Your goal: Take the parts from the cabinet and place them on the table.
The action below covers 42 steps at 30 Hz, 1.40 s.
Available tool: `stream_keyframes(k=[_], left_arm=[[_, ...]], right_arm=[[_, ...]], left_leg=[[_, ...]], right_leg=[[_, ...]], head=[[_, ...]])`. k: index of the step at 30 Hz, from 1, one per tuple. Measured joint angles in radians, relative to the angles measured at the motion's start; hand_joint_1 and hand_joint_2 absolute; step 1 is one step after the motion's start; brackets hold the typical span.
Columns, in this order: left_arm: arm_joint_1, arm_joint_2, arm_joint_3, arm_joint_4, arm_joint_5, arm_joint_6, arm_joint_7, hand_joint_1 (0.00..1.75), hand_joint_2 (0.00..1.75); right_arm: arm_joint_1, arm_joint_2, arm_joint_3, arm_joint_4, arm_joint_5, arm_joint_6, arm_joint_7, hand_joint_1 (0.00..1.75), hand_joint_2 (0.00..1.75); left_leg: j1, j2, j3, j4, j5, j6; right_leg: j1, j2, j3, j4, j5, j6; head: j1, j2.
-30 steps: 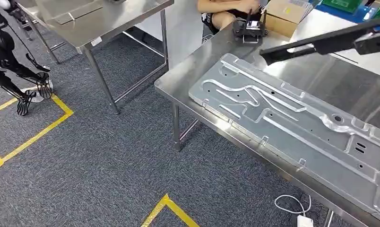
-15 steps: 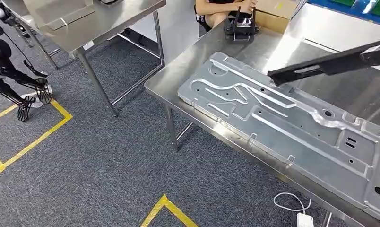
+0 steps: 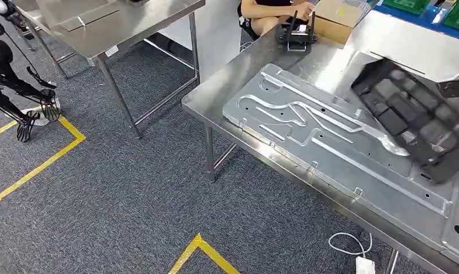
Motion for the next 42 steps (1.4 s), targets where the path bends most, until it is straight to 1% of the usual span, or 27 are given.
stream_keyframes(k=[2,3,4,6,7,8,9,10,12,13,14,15,18,19,22,24,25,27,28,29,31,33,34,38,39,40,42], left_arm=[[0.0,-0.001,0.0,0.0,0.0,0.0,0.0,0.0,0.0],[0.001,-0.001,0.0,0.0,0.001,-0.001,0.0,0.0,0.0],[-0.002,-0.001,0.0,0.0,0.004,-0.002,-0.002,0.0,0.0],[-0.001,-0.001,0.0,0.0,0.005,-0.003,-0.003,0.0,0.0],[-0.001,-0.001,0.0,0.0,0.005,-0.003,-0.004,0.0,0.0],[-0.001,-0.001,0.001,0.0,0.005,-0.003,-0.004,0.0,0.0],[0.0,-0.001,0.001,0.0,0.005,-0.003,-0.004,0.0,0.0],[0.0,-0.001,0.001,0.0,0.005,-0.003,-0.004,0.0,0.0],[0.0,-0.001,0.001,0.0,0.006,-0.004,-0.005,0.0,0.0],[0.0,-0.001,0.001,0.0,0.006,-0.006,-0.007,0.0,0.0],[0.0,-0.001,0.001,0.0,0.006,-0.006,-0.009,0.0,0.0],[0.0,-0.001,0.001,0.0,0.006,-0.007,-0.011,0.0,0.0],[0.001,0.001,0.001,0.0,0.007,-0.007,-0.016,0.0,0.0],[0.001,0.002,0.002,0.0,0.007,-0.007,-0.016,0.0,0.0],[0.0,0.002,0.002,0.0,0.008,-0.008,-0.017,0.0,0.0],[0.0,0.002,0.002,0.0,0.008,-0.011,-0.018,0.0,0.0],[0.0,0.002,0.002,0.0,0.008,-0.012,-0.02,0.0,0.0],[0.0,0.003,0.003,0.0,0.008,-0.015,-0.024,0.0,0.0],[-0.001,0.003,0.003,0.0,0.009,-0.015,-0.026,0.0,0.0],[-0.001,0.003,0.003,0.0,0.01,-0.016,-0.026,0.0,0.0],[0.001,0.003,0.003,0.0,0.01,-0.017,-0.026,0.0,0.0],[0.002,0.002,0.003,0.0,0.011,-0.018,-0.026,0.0,0.0],[0.001,0.002,0.004,0.0,0.011,-0.019,-0.026,0.0,0.0],[0.0,0.002,0.004,0.0,0.017,-0.029,-0.029,0.0,0.0],[0.0,0.003,0.005,0.0,0.018,-0.03,-0.029,0.0,0.0],[0.001,0.003,0.005,0.0,0.018,-0.03,-0.029,0.0,0.0],[0.001,0.003,0.005,0.0,0.018,-0.03,-0.029,0.0,0.0]], right_arm=[[-0.003,-0.003,-0.005,-0.003,0.0,0.0,0.0,0.0,0.0],[-0.002,-0.005,-0.008,-0.003,0.0,0.001,0.0,0.0,0.0],[-0.005,-0.005,-0.009,-0.007,0.0,0.003,-0.002,0.0,0.0],[-0.005,-0.006,-0.01,-0.01,-0.001,0.006,-0.002,0.0,0.0],[-0.005,-0.006,-0.011,-0.011,-0.001,0.006,-0.002,0.0,0.0],[-0.007,-0.006,-0.011,-0.013,-0.002,0.006,-0.002,0.0,0.0],[-0.009,-0.006,-0.012,-0.015,-0.002,0.006,-0.001,0.0,0.0],[-0.011,-0.006,-0.014,-0.018,-0.002,0.006,-0.002,0.0,0.0],[-0.011,-0.006,-0.014,-0.021,-0.003,0.006,-0.002,0.0,0.0],[-0.011,-0.006,-0.014,-0.022,-0.003,0.008,-0.002,0.0,0.0],[-0.011,-0.006,-0.014,-0.023,-0.004,0.012,-0.002,0.0,0.0],[-0.011,-0.006,-0.015,-0.026,-0.005,0.014,-0.002,0.0,0.0],[-0.013,-0.007,-0.019,-0.032,-0.01,0.017,-0.002,0.0,0.0],[-0.015,-0.01,-0.019,-0.034,-0.01,0.019,-0.002,0.0,0.0],[-0.015,-0.014,-0.021,-0.036,-0.012,0.027,-0.002,0.0,0.0],[-0.017,-0.018,-0.024,-0.039,-0.012,0.03,-0.002,0.0,0.0],[-0.027,-0.024,-0.027,-0.039,-0.011,0.034,-0.001,0.0,0.0],[-0.041,-0.025,-0.027,-0.042,-0.009,0.048,-0.002,0.0,0.0],[-0.041,-0.026,-0.027,-0.043,-0.009,0.053,-0.002,0.0,0.0],[-0.041,-0.03,-0.027,-0.044,-0.008,0.06,-0.002,0.0,0.0],[-0.053,-0.033,-0.027,-0.052,-0.003,0.071,-0.002,0.0,0.0],[-0.078,-0.035,-0.027,-0.058,0.003,0.082,-0.002,0.0,0.0],[-0.087,-0.036,-0.027,-0.06,0.006,0.085,-0.002,0.0,0.0],[-0.095,-0.038,-0.027,-0.076,0.008,0.098,-0.008,0.0,0.0],[-0.096,-0.039,-0.027,-0.077,0.008,0.099,-0.008,0.0,0.0],[-0.099,-0.039,-0.027,-0.08,0.008,0.099,-0.008,0.0,0.0],[-0.105,-0.039,-0.027,-0.089,0.005,0.102,-0.01,0.0,0.0]], left_leg=[[0.002,-0.001,0.0,0.01,-0.006,-0.007],[0.001,-0.001,-0.002,0.015,-0.011,-0.014],[-0.004,-0.003,-0.007,0.024,-0.014,-0.018],[-0.003,-0.002,-0.008,0.02,-0.011,-0.025],[-0.003,-0.002,-0.007,0.018,-0.008,-0.029],[-0.005,-0.003,-0.01,0.023,-0.015,-0.035],[-0.002,-0.004,-0.021,0.047,-0.035,-0.04],[-0.001,-0.004,-0.045,0.106,-0.074,-0.043],[0.002,-0.004,-0.116,0.261,-0.145,-0.047],[0.003,-0.004,-0.147,0.324,-0.163,-0.047],[0.003,-0.004,-0.154,0.339,-0.155,-0.046],[0.003,-0.004,-0.135,0.3,-0.122,-0.043],[-0.001,-0.005,-0.015,0.052,-0.011,-0.022],[-0.006,-0.004,-0.001,0.023,-0.022,-0.021],[-0.012,-0.005,-0.005,0.023,-0.018,-0.018],[-0.004,-0.001,0.005,-0.001,-0.003,-0.007],[-0.004,-0.002,0.006,-0.007,0.0,-0.004],[-0.006,-0.001,0.004,-0.008,0.001,0.0],[-0.006,-0.001,0.004,-0.007,0.001,0.001],[-0.006,-0.001,0.003,-0.005,0.001,0.001],[-0.006,-0.002,0.003,0.001,-0.002,0.002],[-0.007,-0.004,0.001,0.012,-0.005,-0.003],[-0.012,-0.004,-0.006,0.017,-0.007,-0.006],[-0.012,-0.008,-0.017,0.024,0.003,-0.022],[-0.012,-0.011,-0.026,0.038,-0.016,-0.027],[-0.012,-0.011,-0.038,0.069,-0.051,-0.035],[-0.003,-0.012,-0.095,0.229,-0.152,-0.043]], right_leg=[[-0.004,-0.003,0.091,-0.176,0.084,0.002],[-0.004,-0.004,0.121,-0.238,0.08,0.002],[0.005,0.0,0.119,-0.244,0.086,-0.008],[0.008,0.001,0.114,-0.239,0.085,-0.018],[0.008,0.001,0.113,-0.239,0.086,-0.022],[-0.003,0.001,0.116,-0.247,0.091,-0.033],[-0.001,-0.002,0.116,-0.248,0.093,-0.039],[-0.001,-0.002,0.115,-0.248,0.094,-0.048],[0.002,-0.001,0.113,-0.248,0.094,-0.05],[0.003,0.0,0.113,-0.247,0.094,-0.05],[0.005,0.0,0.113,-0.246,0.094,-0.05],[0.006,0.001,0.114,-0.246,0.093,-0.05],[0.008,0.002,0.117,-0.246,0.092,-0.048],[0.016,0.003,0.111,-0.242,0.091,-0.043],[0.008,0.001,0.111,-0.249,0.098,-0.026],[0.004,0.001,0.11,-0.237,0.085,-0.016],[0.005,0.0,0.091,-0.201,0.054,-0.013],[0.006,0.001,0.031,-0.066,-0.019,-0.007],[0.005,0.0,0.0,0.001,-0.043,-0.005],[0.005,0.0,-0.014,0.032,-0.043,-0.003],[0.004,-0.001,0.024,-0.044,0.021,-0.003],[0.004,-0.001,0.109,-0.213,0.1,-0.008],[0.009,0.001,0.12,-0.234,0.086,-0.014],[0.014,0.0,0.105,-0.24,0.101,-0.031],[0.005,-0.007,0.105,-0.248,0.109,-0.042],[0.006,-0.006,0.102,-0.251,0.114,-0.05],[0.007,-0.006,0.086,-0.25,0.125,-0.059]], head=[[0.0,0.0],[0.0,0.0],[0.0,0.0],[0.0,0.0],[0.0,0.0],[-0.001,0.0],[0.0,0.0],[-0.001,0.0],[0.0,0.0],[-0.001,0.0],[0.0,0.0],[-0.001,0.0],[0.0,0.0],[0.0,0.0],[0.0,0.0],[0.0,0.0],[0.0,0.0],[0.0,0.0],[0.0,0.0],[0.0,0.0],[0.0,0.0],[0.0,0.0],[0.0,0.0],[0.0,0.0],[0.0,0.0],[-0.001,0.0],[0.0,0.0]])
